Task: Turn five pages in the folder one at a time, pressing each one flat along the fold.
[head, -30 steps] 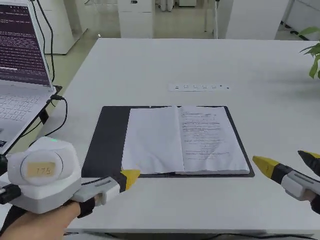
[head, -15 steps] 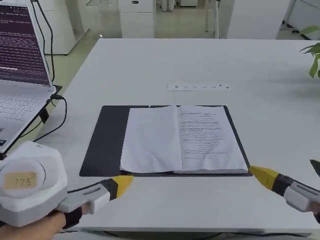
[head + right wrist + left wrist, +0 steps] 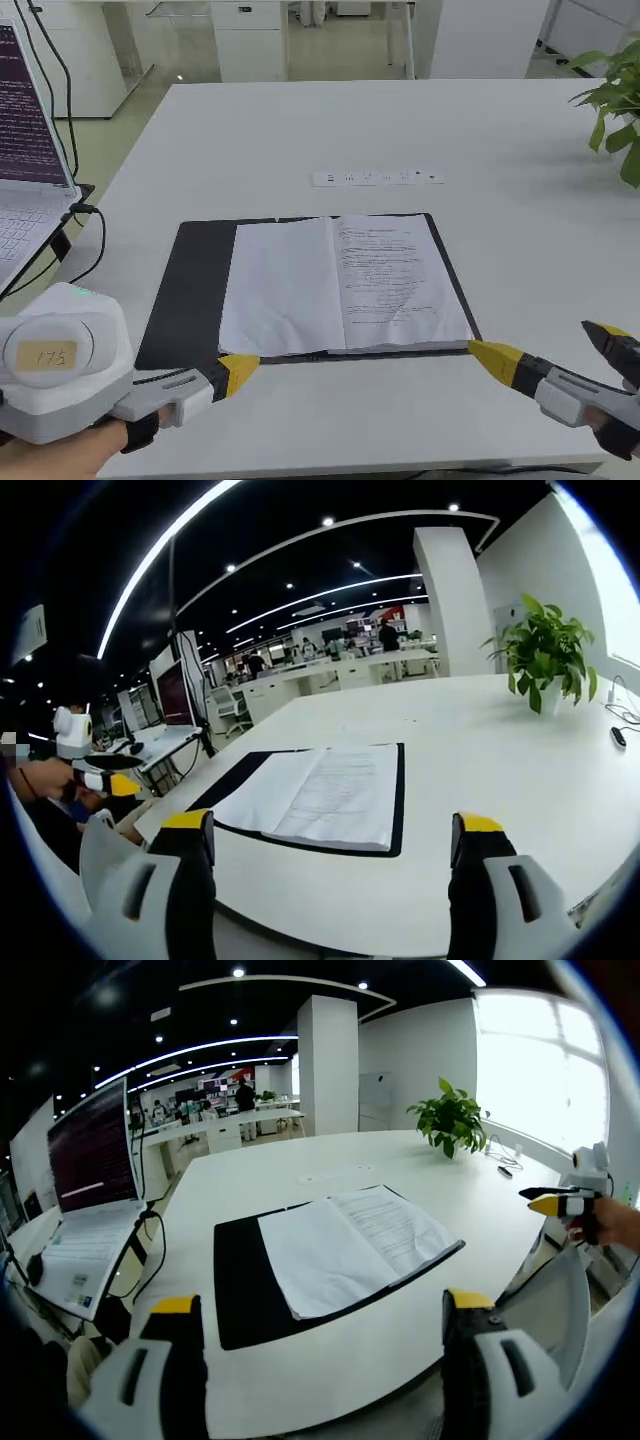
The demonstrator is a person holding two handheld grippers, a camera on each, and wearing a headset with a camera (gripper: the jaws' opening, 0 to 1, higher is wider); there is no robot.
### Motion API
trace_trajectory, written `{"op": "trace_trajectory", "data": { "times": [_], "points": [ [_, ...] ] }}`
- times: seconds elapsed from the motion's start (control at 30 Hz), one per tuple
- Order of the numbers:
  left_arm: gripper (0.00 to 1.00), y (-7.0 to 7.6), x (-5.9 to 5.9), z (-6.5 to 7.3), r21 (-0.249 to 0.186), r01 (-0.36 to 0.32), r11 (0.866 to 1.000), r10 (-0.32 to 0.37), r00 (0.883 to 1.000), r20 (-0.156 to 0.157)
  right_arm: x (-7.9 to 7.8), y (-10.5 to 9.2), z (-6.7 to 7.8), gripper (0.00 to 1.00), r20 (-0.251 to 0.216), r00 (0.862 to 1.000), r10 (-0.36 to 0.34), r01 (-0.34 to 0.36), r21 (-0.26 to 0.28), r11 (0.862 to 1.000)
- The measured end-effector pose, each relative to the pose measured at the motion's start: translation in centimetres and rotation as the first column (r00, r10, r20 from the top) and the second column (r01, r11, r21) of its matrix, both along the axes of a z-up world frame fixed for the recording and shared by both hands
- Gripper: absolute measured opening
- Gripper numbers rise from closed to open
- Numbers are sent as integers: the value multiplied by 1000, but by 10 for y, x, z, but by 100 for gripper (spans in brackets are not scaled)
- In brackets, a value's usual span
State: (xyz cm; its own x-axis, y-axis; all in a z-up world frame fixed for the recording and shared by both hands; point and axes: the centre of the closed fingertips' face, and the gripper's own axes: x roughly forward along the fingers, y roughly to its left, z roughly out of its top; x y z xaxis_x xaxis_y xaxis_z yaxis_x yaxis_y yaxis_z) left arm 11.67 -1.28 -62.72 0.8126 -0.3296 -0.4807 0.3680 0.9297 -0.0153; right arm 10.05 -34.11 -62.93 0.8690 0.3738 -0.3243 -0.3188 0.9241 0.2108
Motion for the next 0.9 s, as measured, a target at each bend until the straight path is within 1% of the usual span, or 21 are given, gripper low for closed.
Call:
{"op": "trace_trajectory", "data": {
  "times": [0.13,0.27,0.33,0.37,0.4,0.43,0.47,0.5,0.53,0.57,0.67,0.7,0.73,0.77,0.8,0.83,0.9],
  "points": [
    [99,-10,6,-5,7,23,1000,-23,1000,-8,0,4,0,97,3,1000,15,-15,3,1000],
    [99,-22,13,-8,-8,40,999,-40,999,-12,1,11,0,96,5,1000,29,-29,7,1000],
    [99,-30,19,-12,-5,63,998,-63,998,-10,2,13,-1,96,3,1000,31,-31,9,999],
    [99,-35,23,-14,-3,76,997,-76,997,-11,2,15,-1,96,5,999,36,-36,11,999],
    [99,-41,25,-16,2,91,996,-91,996,-15,2,16,-1,96,7,999,38,-38,10,999],
    [99,-48,28,-17,7,108,994,-108,994,-17,3,17,-1,96,6,999,39,-39,10,999],
    [99,-54,31,-17,9,121,993,-121,993,-9,3,18,-1,96,5,999,41,-41,10,999],
    [99,-64,35,-17,14,147,989,-147,989,-9,3,19,-2,96,8,999,42,-42,12,999],
    [99,-70,38,-19,13,162,987,-162,987,-7,4,19,-2,96,7,999,40,-40,12,999],
    [99,-75,43,-20,16,173,985,-173,985,-1,4,19,-2,95,6,999,39,-40,11,999],
    [99,-96,57,-26,27,216,976,-216,976,1,4,19,-4,95,4,999,32,-32,11,999],
    [98,-104,62,-28,40,228,973,-228,974,0,4,19,-4,95,3,1000,29,-29,14,999],
    [95,-111,65,-29,41,248,968,-248,969,-2,4,18,-4,95,1,1000,25,-25,18,1000],
    [91,-119,69,-31,33,260,965,-260,966,-5,4,18,-4,95,3,1000,21,-21,19,1000],
    [91,-124,72,-32,27,260,965,-260,966,-5,4,17,-4,94,5,1000,19,-19,20,1000],
    [93,-134,76,-33,11,276,961,-276,961,-1,4,17,-4,94,6,1000,15,-15,20,1000],
    [93,-144,81,-37,15,286,958,-286,958,-11,4,17,-4,94,6,1000,11,-11,21,1000]
  ]
}}
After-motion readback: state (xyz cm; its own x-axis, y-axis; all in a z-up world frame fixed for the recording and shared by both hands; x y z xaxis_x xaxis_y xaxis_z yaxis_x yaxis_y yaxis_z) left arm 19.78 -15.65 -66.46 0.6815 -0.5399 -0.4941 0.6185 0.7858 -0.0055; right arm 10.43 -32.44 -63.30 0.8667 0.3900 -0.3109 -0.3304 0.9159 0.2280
